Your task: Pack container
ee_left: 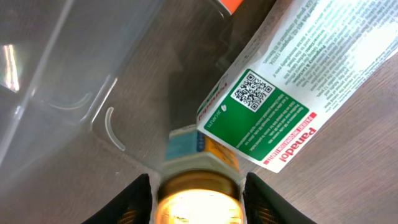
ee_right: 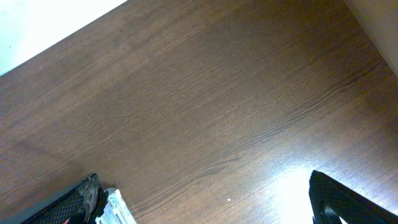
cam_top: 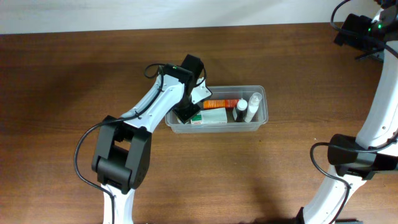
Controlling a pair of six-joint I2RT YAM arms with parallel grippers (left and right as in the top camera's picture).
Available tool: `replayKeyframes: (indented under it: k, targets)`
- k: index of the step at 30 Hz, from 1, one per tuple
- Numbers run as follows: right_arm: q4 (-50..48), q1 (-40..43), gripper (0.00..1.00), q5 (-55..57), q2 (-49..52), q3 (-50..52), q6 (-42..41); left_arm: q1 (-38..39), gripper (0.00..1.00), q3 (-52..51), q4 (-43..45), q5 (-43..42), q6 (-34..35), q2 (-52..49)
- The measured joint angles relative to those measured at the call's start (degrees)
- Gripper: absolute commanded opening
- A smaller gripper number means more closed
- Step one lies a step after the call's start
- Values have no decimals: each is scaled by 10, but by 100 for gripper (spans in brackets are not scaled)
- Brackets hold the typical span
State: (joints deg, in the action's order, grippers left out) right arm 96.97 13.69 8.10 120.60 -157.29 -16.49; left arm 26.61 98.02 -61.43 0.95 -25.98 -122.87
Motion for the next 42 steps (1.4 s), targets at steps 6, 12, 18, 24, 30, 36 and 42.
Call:
replayKeyframes:
  k: [6,12,18,24,30,36,42]
  targets:
    - [0,0,98,0,0,0,0,0,51,0,0,0,0,0]
    - [0,0,98,0,0,0,0,0,58,8,-24,0,0,0]
    - [0,0,98,0,0,0,0,0,65,110,-99,2,0,0]
    - [0,0,98,0,0,0,0,-1,99,266,-176,2,9,1]
    - [0,0,98,0,0,0,0,-28,99,396,-276,1,44,14]
    - [0,0,98,0,0,0,0,-137,99,422,-322,2,108,80]
    - [0,0,98,0,0,0,0,-254,99,426,-351,4,146,143]
